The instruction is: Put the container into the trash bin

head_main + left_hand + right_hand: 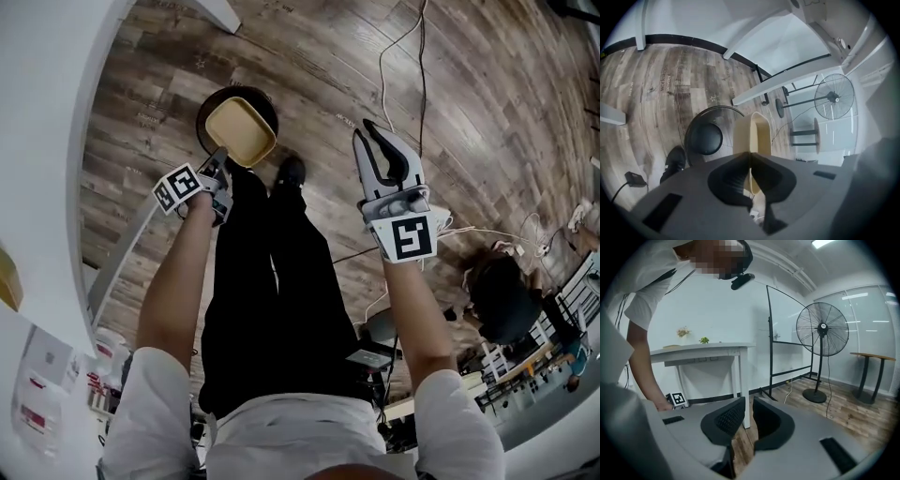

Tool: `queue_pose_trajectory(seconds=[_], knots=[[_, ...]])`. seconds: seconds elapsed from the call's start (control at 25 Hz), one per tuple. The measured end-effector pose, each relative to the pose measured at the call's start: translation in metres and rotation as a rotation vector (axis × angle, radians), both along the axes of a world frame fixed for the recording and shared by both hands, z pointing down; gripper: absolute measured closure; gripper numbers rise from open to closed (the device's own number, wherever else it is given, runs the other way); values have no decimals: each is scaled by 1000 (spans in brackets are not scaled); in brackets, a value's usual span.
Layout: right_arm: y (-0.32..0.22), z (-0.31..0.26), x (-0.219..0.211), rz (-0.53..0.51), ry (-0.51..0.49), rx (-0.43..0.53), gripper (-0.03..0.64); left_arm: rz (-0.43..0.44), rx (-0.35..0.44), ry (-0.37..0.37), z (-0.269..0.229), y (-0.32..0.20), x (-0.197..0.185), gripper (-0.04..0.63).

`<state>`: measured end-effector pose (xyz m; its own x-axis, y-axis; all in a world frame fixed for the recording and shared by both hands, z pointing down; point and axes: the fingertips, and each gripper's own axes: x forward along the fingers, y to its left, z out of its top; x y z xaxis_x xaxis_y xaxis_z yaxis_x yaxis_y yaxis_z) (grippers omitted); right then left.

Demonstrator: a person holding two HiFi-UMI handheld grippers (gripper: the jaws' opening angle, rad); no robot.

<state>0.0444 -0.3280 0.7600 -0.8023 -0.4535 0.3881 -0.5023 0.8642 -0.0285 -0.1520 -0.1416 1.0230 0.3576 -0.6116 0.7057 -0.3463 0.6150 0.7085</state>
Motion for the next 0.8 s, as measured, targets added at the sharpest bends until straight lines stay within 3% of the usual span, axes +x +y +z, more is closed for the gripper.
queue_pose_trajectory(seconds=[0.2, 0.36, 0.72, 0.76, 0.8], knots=[[-1, 31, -8, 1, -32, -1, 545, 24, -23, -13, 55, 5, -7, 572], [10, 56, -17, -76, 22, 34, 545, 13, -47, -12, 89, 10, -13, 572], [23, 69, -37, -113, -11, 39, 545, 20, -55, 6, 122, 13, -18, 571], [25, 70, -37, -113, -12, 36, 545, 27, -55, 9, 124, 12, -18, 565], [27, 71, -36, -117, -10, 33, 545, 33, -56, 15, 124, 11, -17, 512]])
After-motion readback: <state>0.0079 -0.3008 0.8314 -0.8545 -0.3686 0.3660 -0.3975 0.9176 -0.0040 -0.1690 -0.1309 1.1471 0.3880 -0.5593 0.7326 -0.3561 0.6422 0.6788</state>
